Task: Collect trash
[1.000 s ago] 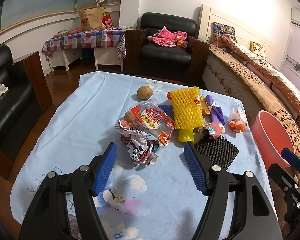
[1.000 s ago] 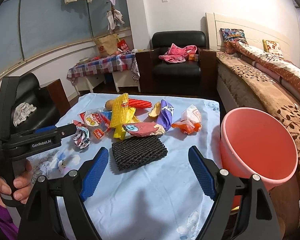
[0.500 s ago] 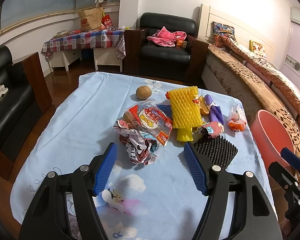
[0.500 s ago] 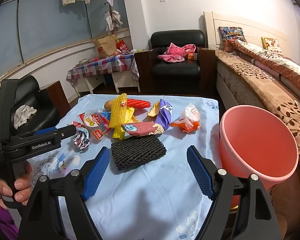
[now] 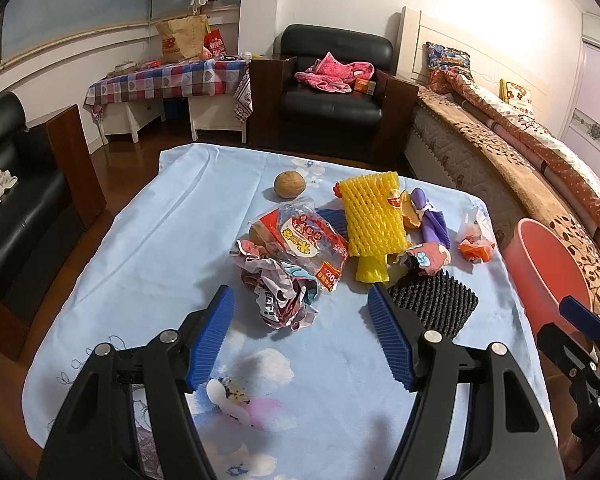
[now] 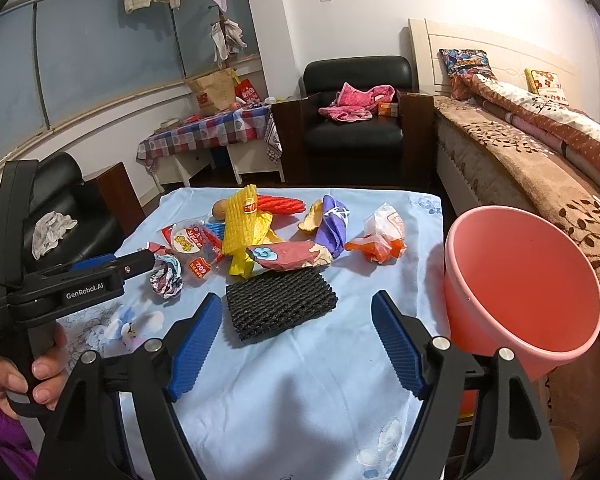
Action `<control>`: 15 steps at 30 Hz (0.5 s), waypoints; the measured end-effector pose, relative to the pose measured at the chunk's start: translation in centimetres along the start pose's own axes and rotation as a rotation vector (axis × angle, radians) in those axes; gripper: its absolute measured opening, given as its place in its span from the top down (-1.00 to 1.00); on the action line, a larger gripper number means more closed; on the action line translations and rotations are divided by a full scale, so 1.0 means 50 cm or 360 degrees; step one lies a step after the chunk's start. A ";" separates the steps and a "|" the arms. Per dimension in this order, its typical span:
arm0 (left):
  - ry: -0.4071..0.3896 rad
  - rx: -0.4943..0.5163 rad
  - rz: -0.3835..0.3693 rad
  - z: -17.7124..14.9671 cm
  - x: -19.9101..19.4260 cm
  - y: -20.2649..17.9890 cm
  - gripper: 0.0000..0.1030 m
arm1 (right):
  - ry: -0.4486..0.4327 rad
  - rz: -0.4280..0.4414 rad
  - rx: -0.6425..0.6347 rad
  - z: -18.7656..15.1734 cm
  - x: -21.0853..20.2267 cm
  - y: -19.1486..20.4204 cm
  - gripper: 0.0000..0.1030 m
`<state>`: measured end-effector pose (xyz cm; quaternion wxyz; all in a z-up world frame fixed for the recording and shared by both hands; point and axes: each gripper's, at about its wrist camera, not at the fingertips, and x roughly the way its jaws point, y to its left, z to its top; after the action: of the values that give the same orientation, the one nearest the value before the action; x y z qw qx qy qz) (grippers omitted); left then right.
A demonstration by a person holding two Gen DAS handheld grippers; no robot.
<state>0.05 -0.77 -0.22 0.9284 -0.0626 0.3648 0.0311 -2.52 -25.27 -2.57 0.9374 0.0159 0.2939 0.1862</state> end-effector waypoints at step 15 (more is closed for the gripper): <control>0.0008 -0.0045 -0.0063 0.000 -0.005 0.028 -0.35 | 0.0025 0.0019 0.0043 0.001 0.009 -0.015 -0.46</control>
<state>-0.29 0.61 -0.20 0.9269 -0.0830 0.3655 0.0178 -1.92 -25.81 -2.88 0.9336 0.0289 0.3036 0.1879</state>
